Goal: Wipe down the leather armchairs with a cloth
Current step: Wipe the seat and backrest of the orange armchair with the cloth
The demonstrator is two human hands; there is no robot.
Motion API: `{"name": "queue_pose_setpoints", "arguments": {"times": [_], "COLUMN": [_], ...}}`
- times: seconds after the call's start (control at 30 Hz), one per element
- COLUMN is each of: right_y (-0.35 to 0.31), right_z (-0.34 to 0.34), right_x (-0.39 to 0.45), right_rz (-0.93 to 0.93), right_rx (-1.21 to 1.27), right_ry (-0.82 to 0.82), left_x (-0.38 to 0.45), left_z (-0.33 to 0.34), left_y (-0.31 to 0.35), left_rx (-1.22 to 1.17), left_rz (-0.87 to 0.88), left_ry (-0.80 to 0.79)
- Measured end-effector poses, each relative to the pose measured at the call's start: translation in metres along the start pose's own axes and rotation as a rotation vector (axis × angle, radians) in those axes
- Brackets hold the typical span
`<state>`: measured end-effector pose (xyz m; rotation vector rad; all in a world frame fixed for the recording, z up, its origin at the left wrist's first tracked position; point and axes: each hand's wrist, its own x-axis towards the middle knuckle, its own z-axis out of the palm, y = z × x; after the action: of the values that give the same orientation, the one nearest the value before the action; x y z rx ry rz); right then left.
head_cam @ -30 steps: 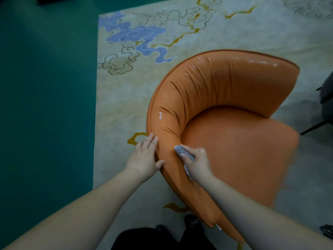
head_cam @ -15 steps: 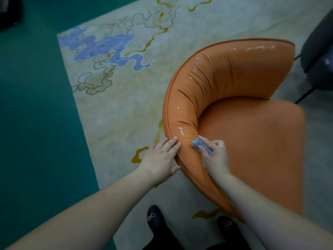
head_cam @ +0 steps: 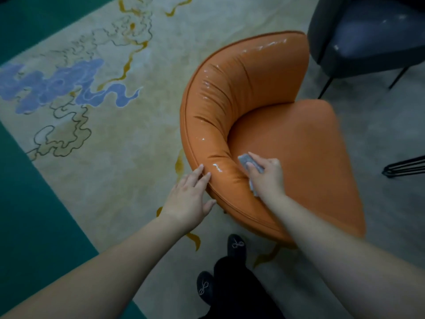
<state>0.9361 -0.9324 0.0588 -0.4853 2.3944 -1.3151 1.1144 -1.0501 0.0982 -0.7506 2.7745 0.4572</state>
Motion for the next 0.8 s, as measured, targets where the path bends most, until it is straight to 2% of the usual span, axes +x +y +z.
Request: {"name": "queue_pose_setpoints", "arguments": {"times": [0.07,0.13,0.17,0.27,0.3,0.4,0.43,0.47,0.53,0.57,0.7,0.73,0.8], "right_y": [-0.013,-0.015,-0.013,-0.013,-0.015,-0.022,-0.020,-0.017,-0.016,-0.016,-0.011,-0.010,-0.011], "right_z": [0.017,0.033,0.036,0.037,0.038,0.044,0.045,0.045,0.041,0.040,0.040,0.037,0.032], "right_x": [-0.012,-0.020,-0.015,0.008,0.011,0.000,0.000,0.005,0.019,0.023,0.010,0.012,0.024], "right_rz": [-0.196,-0.340,-0.313,-0.039,-0.063,-0.349,-0.411,-0.366,-0.113,-0.084,-0.373,-0.347,-0.119], "right_rx": [0.025,-0.065,-0.073,-0.015,0.000,-0.009,-0.057,-0.069,-0.043,-0.029,-0.047,-0.048,-0.005], "right_ry": [-0.071,-0.168,-0.162,-0.021,0.000,-0.195,-0.215,-0.191,-0.094,-0.066,-0.212,-0.211,-0.164], "left_x": [0.007,0.011,0.013,0.018,0.020,0.030,0.033,0.036,0.041,0.045,0.055,0.056,0.055], "left_z": [-0.004,-0.007,-0.008,-0.013,-0.015,-0.021,-0.023,-0.024,-0.027,-0.029,-0.035,-0.036,-0.038], "left_y": [-0.008,-0.014,-0.016,-0.025,-0.028,-0.035,-0.036,-0.038,-0.041,-0.042,-0.046,-0.046,-0.047], "left_rx": [-0.011,-0.001,0.008,0.022,0.020,-0.016,-0.027,-0.035,-0.038,-0.035,-0.046,-0.044,-0.023], "left_rz": [-0.011,0.001,0.013,0.041,0.045,0.043,0.048,0.052,0.047,0.041,0.017,0.019,0.035], "left_ry": [0.035,0.033,0.027,0.023,0.023,0.021,0.020,0.017,0.010,0.008,0.006,0.000,-0.008]}}
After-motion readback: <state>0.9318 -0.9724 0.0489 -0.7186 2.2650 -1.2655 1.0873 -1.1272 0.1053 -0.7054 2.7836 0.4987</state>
